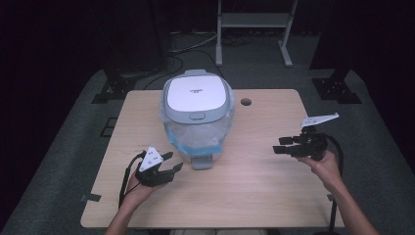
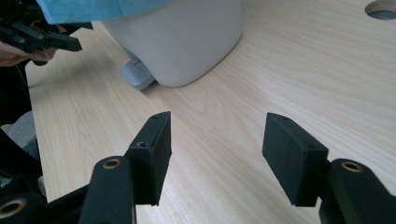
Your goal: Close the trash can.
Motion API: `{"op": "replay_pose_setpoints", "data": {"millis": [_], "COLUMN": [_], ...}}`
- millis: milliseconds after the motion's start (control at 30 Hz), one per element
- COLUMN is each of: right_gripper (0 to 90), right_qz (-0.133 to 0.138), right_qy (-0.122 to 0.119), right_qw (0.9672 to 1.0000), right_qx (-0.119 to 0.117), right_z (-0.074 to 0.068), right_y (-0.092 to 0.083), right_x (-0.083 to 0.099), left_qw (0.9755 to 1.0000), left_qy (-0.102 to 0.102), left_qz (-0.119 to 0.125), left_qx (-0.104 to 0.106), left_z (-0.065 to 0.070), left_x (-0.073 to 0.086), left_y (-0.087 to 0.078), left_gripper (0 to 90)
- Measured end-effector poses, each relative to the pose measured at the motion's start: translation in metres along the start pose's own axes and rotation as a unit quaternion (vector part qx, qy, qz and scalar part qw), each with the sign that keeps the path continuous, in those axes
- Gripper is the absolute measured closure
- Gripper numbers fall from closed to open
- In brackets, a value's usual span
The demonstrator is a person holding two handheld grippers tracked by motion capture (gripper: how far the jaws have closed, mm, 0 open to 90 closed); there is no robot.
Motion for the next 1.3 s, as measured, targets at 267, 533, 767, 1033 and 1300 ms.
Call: {"op": "replay_pose_setpoints", "data": {"millis": [267,533,767,1033,1300], "right_gripper": [40.3,39.6,37.6,36.7,32.9], "right_qz": [0.007,0.01,0.009,0.012,0.031], "right_qy": [0.008,0.018,0.018,0.017,0.021], "right_qw": [0.9999,0.9998,0.9998,0.9997,0.9993], "right_qx": [0.005,0.002,0.007,0.009,0.009], "right_z": [0.002,0.001,-0.001,-0.006,-0.012], "right_y": [-0.005,-0.006,-0.006,-0.006,-0.005], "right_x": [0.017,0.033,0.042,0.055,0.066], "left_qw": [0.9999,0.9999,0.9997,0.9996,0.9993], "left_qy": [-0.012,-0.016,-0.018,-0.022,-0.031], "left_qz": [-0.002,0.002,0.008,0.006,0.01], "left_qx": [-0.002,-0.006,-0.01,-0.018,-0.02], "left_z": [-0.002,-0.002,0.0,-0.002,-0.002], "left_x": [0.003,0.008,0.015,0.022,0.028], "left_y": [-0.005,-0.008,-0.013,-0.018,-0.021], "left_gripper": [39.0,37.3,36.4,35.4,29.7]}}
Point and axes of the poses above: each handheld gripper's, and its own axes: y roughly forward along the jaws, x roughly out of its underside, z roughly to its right, the point moved 3 cm from there along y, roughly forward along the jaws, and after that the axes turned 2 degrees about -z, right-handed, at the moved point
